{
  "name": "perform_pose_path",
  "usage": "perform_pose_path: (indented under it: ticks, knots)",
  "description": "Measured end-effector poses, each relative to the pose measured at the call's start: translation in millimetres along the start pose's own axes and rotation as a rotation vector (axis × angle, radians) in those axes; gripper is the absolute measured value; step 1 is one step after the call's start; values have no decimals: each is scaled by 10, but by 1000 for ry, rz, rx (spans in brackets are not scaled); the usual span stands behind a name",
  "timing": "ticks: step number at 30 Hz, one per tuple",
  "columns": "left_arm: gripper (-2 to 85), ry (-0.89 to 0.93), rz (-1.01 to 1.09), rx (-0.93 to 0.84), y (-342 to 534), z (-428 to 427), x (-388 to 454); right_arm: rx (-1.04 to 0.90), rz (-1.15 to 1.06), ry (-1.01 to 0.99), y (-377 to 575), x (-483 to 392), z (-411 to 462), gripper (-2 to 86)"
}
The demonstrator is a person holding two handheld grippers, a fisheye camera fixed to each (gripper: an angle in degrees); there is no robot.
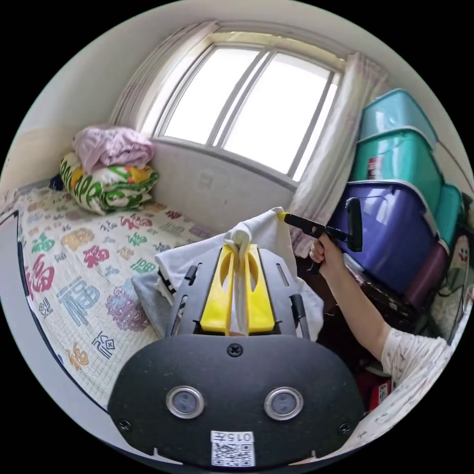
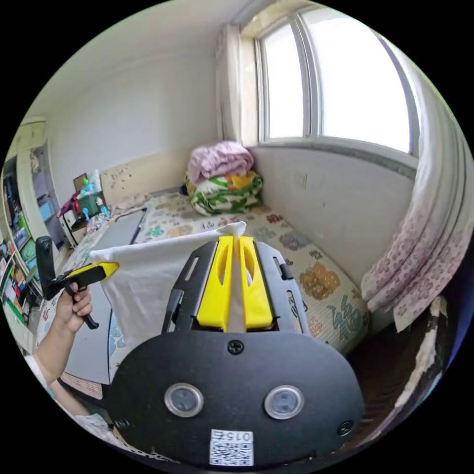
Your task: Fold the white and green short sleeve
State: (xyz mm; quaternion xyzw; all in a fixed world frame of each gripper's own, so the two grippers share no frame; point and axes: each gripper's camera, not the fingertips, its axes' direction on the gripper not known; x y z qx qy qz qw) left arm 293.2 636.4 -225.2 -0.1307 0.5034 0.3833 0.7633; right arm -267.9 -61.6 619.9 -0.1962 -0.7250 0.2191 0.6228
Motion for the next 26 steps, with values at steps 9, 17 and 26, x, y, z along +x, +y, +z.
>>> perform_pose_path:
  ticks: [9, 17, 26]
  knots:
    - [42, -136, -56, -52, 187, 989, -1228, -197, 52, 179, 426, 243, 1888, 32]
    - [55, -453, 86, 164, 144, -792, -1285, 113, 12, 252, 1328, 346, 844, -2]
    - [21, -988, 411, 371, 2075, -4452, -1012, 545, -181, -28, 4516, -483, -770, -7]
